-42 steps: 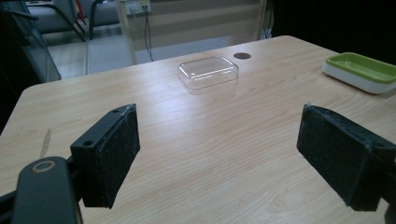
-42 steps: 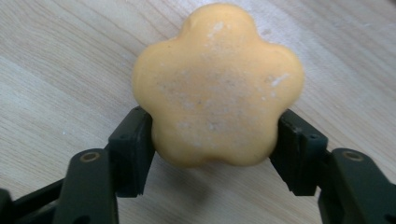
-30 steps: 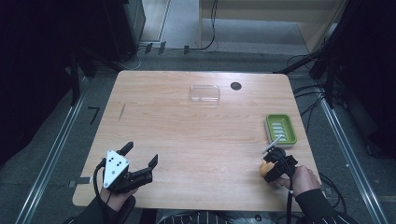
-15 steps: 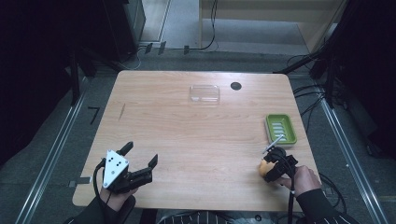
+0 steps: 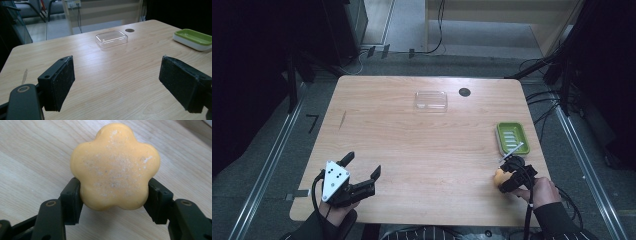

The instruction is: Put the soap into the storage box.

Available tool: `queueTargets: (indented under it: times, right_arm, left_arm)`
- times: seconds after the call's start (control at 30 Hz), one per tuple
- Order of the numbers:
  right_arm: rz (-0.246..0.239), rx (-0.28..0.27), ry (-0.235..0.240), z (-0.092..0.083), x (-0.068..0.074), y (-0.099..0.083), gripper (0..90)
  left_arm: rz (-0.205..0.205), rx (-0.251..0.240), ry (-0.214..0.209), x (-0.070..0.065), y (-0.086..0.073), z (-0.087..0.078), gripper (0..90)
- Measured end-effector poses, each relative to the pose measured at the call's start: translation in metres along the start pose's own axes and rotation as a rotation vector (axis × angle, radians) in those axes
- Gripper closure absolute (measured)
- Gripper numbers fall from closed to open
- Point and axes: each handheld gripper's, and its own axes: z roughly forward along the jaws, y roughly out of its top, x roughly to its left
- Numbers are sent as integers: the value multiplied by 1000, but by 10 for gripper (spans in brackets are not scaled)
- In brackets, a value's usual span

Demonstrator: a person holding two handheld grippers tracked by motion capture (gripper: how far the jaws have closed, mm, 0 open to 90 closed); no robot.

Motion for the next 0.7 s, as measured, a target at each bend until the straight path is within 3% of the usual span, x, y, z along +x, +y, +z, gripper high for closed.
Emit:
queueTargets:
  times: [0.3, 0.7]
  right_arm:
    - [30, -7, -20, -1, -7, 2, 401]
    - [29, -35, -36, -7, -10, 7, 401]
  left_arm:
    - [3, 0, 1, 0, 0, 0, 137]
    - [3, 2, 1, -1, 0, 0, 137]
